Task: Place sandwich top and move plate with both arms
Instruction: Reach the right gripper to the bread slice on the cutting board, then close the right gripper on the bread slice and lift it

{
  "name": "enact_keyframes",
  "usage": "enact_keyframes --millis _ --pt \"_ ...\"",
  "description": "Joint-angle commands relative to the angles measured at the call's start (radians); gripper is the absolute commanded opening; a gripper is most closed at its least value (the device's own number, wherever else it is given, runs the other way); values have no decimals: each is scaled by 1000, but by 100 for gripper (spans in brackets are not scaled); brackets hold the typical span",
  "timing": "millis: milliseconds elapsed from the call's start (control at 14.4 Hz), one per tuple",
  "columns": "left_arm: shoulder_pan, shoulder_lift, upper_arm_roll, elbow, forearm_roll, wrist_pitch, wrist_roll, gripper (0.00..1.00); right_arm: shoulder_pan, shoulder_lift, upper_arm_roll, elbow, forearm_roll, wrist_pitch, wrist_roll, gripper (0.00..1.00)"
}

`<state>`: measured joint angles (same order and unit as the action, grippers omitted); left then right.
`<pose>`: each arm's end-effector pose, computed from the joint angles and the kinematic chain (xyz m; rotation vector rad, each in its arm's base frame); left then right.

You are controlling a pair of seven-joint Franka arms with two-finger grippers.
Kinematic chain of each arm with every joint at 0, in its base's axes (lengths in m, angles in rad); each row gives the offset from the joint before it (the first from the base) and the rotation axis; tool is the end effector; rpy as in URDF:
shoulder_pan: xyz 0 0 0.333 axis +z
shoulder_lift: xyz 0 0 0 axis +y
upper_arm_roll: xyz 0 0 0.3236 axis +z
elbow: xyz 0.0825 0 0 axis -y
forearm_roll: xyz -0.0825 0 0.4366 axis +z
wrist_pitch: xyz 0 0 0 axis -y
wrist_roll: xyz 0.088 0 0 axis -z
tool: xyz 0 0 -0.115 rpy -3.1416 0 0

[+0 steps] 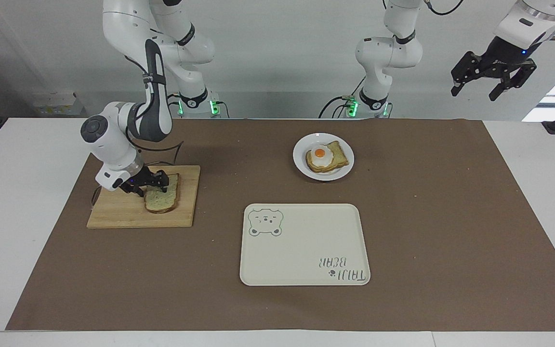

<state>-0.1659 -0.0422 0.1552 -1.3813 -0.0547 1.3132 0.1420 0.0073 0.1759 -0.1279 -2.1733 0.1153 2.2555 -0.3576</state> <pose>0.5598 -0.0108 0.7231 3.0696 -0.2556 -0.0345 0.5799 -0.0667 0.2675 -3.0463 -0.2456 0.1128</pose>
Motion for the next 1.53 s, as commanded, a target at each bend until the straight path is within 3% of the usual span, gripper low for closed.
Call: enact_keyframes --millis 0,1179,1457 --pt "-9 -24 -6 -22 10 -8 -9 100 -12 0 -3 -19 20 19 -20 0" --pt "0 -25 3 -25 10 -11 -7 100 -15 4 -3 6 18 3 -8 0" --pt "0 -25 3 -25 10 -12 -9 100 -12 -12 -3 58 18 -80 -6 0"
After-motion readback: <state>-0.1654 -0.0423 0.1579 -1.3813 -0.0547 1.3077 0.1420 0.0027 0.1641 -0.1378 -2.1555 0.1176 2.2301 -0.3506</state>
